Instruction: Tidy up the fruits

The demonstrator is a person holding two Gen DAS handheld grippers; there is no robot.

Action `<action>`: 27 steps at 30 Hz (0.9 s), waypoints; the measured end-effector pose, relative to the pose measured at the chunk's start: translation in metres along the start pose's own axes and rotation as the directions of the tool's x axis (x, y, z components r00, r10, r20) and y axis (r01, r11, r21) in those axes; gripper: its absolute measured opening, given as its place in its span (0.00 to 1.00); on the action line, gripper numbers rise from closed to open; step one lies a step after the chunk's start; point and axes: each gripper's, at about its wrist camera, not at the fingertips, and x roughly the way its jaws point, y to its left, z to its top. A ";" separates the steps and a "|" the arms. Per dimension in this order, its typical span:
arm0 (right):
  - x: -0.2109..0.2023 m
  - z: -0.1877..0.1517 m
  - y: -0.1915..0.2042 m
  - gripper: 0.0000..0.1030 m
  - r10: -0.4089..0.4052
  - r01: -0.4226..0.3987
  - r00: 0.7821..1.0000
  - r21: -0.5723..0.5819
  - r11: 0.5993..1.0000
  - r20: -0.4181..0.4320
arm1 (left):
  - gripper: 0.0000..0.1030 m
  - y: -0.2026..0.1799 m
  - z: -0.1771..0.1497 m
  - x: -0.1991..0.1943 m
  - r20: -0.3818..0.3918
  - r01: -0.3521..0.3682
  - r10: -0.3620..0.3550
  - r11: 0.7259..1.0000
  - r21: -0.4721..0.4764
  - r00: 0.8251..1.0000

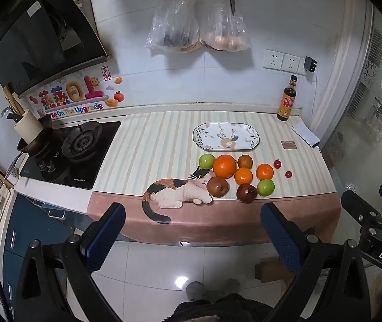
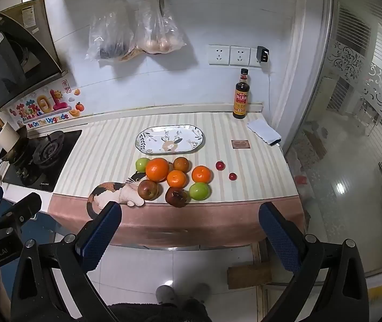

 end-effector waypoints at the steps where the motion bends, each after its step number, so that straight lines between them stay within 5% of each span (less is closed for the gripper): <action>1: 0.000 0.000 0.001 1.00 -0.002 0.002 1.000 0.000 1.000 -0.001 | 1.00 0.000 0.000 0.000 -0.002 -0.001 0.001 1.000 0.000 1.000; 27: 0.013 0.000 0.010 1.00 0.006 -0.006 1.000 0.005 1.000 -0.019 | 1.00 0.008 -0.002 0.008 -0.021 -0.011 0.011 1.000 0.007 1.000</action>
